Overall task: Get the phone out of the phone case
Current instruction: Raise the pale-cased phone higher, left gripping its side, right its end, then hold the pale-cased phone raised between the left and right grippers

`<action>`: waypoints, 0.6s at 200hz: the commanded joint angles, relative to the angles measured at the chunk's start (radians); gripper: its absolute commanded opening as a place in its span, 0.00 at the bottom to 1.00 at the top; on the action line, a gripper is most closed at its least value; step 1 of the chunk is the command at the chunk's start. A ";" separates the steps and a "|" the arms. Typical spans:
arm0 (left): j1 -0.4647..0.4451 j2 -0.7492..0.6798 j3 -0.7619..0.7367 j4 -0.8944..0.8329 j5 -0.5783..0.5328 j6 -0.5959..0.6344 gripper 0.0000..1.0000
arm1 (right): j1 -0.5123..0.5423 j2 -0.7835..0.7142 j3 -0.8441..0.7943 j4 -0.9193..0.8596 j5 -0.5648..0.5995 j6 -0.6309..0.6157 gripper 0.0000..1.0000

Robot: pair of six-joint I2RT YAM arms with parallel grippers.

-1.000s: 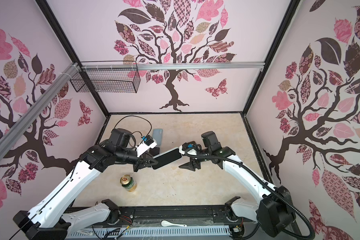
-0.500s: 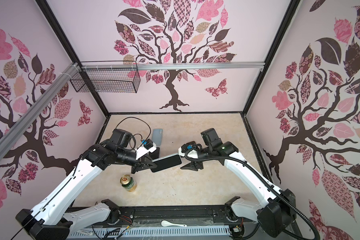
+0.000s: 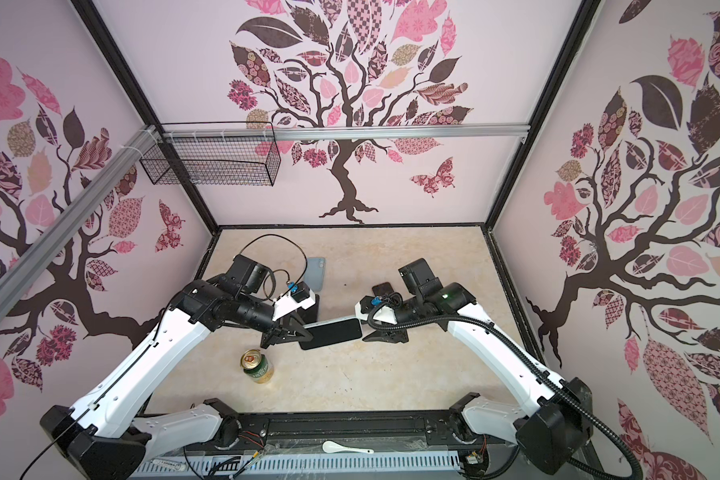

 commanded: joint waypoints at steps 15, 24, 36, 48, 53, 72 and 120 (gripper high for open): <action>0.002 -0.012 0.038 0.005 0.034 0.019 0.00 | 0.025 -0.002 0.030 -0.044 0.017 -0.029 0.44; 0.002 -0.012 0.040 0.005 0.035 0.018 0.00 | 0.029 -0.002 0.028 -0.043 0.019 -0.029 0.43; 0.004 -0.011 0.041 0.006 0.035 0.018 0.00 | 0.032 -0.004 0.027 -0.042 0.019 -0.030 0.41; 0.002 -0.006 0.044 0.001 0.035 0.019 0.00 | 0.034 -0.005 0.028 -0.039 0.018 -0.030 0.38; 0.003 -0.003 0.046 -0.002 0.035 0.020 0.00 | 0.037 -0.005 0.027 -0.037 0.017 -0.030 0.37; 0.003 0.005 0.052 -0.008 0.037 0.025 0.00 | 0.041 -0.003 0.027 -0.040 0.022 -0.030 0.34; 0.002 0.018 0.056 -0.009 0.041 0.025 0.00 | 0.050 -0.001 0.017 -0.040 0.037 -0.032 0.32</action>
